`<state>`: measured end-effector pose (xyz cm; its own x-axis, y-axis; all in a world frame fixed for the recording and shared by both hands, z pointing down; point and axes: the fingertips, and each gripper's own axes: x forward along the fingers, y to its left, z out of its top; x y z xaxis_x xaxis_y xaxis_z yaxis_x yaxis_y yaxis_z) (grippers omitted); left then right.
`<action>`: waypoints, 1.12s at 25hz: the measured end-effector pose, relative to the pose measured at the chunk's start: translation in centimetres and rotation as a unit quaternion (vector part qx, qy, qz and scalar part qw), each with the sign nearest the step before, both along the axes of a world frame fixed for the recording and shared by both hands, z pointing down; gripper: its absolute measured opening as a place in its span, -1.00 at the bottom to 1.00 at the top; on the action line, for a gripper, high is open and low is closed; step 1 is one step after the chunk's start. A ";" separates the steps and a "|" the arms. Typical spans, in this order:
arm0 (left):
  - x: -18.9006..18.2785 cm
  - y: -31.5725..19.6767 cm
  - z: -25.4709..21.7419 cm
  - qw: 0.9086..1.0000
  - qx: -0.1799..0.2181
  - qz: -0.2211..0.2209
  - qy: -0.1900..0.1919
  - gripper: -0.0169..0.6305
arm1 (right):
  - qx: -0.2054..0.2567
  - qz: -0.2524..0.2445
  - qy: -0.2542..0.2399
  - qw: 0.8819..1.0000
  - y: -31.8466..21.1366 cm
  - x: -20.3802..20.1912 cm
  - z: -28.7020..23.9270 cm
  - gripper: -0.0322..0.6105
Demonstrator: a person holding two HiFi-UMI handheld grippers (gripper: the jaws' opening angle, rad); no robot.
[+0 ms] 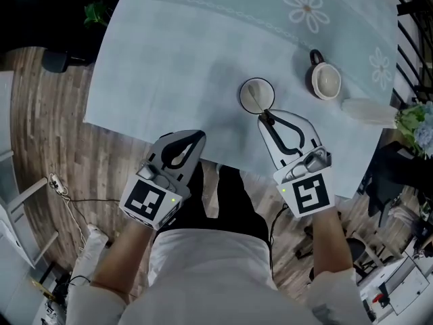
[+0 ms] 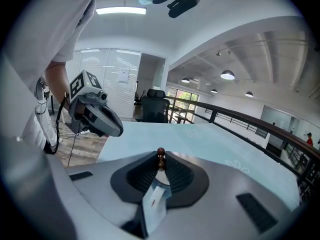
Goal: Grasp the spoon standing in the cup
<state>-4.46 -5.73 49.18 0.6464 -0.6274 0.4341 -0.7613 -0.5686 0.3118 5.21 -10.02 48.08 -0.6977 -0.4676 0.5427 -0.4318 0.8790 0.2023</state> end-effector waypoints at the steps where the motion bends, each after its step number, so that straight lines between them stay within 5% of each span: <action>1: 0.0 -0.1 -0.4 1.000 0.004 0.001 0.000 -0.89 | 0.002 0.002 -0.002 1.000 0.0 0.0 -0.4 -0.72; 13: 0.5 -1.1 -6.5 0.998 0.056 0.022 0.003 -0.89 | 0.030 0.034 -0.048 0.998 0.3 0.0 -6.3 -0.72; 17: 0.9 -1.3 -8.7 0.997 0.073 0.031 0.003 -0.89 | 0.044 0.065 -0.111 0.991 0.3 -0.1 -9.3 -0.72; 28: 2.1 -2.5 -14.1 0.992 0.118 0.049 0.004 -0.89 | 0.064 0.100 -0.167 0.979 0.3 0.8 -15.6 -0.72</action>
<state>-2.37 -8.20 35.08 0.7124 -0.6447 0.2772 -0.6965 -0.6979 0.1667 6.00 -9.70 32.53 -0.7132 -0.6631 0.2274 -0.6543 0.7461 0.1237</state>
